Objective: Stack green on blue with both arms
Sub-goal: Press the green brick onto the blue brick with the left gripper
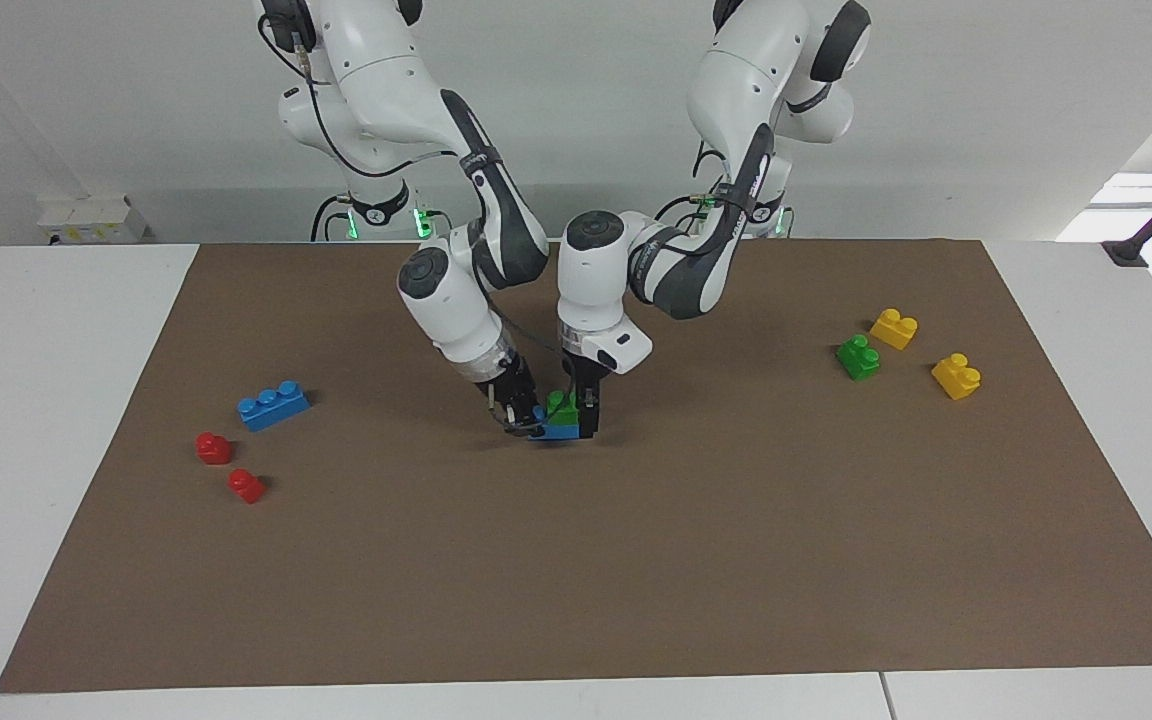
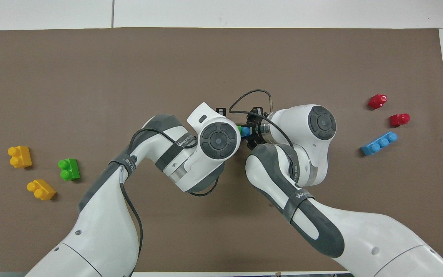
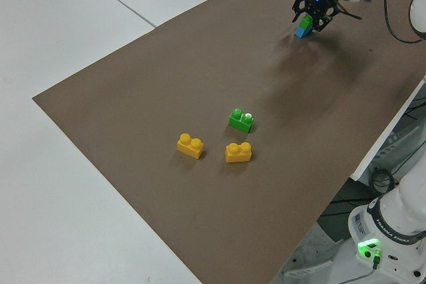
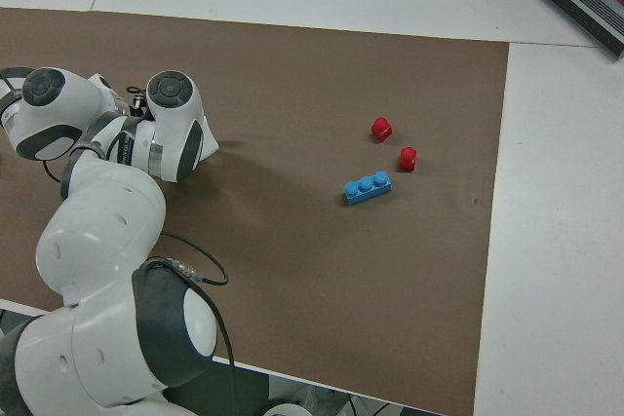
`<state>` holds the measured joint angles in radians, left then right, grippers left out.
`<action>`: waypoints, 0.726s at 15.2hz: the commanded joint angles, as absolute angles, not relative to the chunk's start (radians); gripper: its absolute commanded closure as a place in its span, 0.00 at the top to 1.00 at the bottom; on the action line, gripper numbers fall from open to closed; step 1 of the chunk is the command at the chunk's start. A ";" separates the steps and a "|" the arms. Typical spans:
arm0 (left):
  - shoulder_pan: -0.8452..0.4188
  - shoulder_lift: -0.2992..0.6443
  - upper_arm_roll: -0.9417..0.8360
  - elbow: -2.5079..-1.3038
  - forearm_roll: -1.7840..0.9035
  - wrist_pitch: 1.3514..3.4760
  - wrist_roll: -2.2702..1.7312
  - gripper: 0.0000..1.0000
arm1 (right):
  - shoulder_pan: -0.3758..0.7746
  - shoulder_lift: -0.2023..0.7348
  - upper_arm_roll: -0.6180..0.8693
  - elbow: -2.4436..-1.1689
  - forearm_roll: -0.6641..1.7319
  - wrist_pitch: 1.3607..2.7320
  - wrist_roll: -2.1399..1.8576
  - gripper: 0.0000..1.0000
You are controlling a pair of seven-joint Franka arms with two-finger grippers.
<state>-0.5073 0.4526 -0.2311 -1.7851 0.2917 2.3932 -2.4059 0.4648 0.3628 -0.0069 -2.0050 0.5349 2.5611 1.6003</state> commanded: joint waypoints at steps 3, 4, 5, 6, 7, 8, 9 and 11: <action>-0.503 0.445 -0.219 -1.781 0.311 2.396 -2.405 1.00 | 0.453 0.362 -0.005 -2.033 0.588 2.586 1.565 0.38; -0.502 0.436 -0.219 -1.782 0.311 2.392 -2.396 1.00 | 0.453 0.362 -0.005 -2.031 0.588 2.586 1.566 0.63; -0.497 0.431 -0.219 -1.786 0.310 2.388 -2.378 1.00 | 0.453 0.362 -0.005 -2.031 0.588 2.586 1.568 0.76; -0.489 0.422 -0.221 -1.790 0.311 2.388 -2.369 1.00 | 0.453 0.362 -0.005 -2.029 0.588 2.586 1.568 0.85; -0.486 0.407 -0.219 -1.802 0.311 2.388 -2.358 1.00 | 0.453 0.362 -0.005 -2.029 0.588 2.586 1.568 0.86; -0.480 0.385 -0.219 -1.821 0.310 2.388 -2.333 1.00 | 0.451 0.362 -0.005 -2.028 0.588 2.585 1.568 0.87; -0.457 0.368 -0.221 -1.836 0.310 2.388 -2.300 1.00 | 0.449 0.362 -0.005 -2.023 0.588 2.580 1.568 0.87; -0.436 0.339 -0.222 -1.859 0.310 2.388 -2.229 1.00 | 0.425 0.353 -0.005 -2.020 0.588 2.560 1.568 0.88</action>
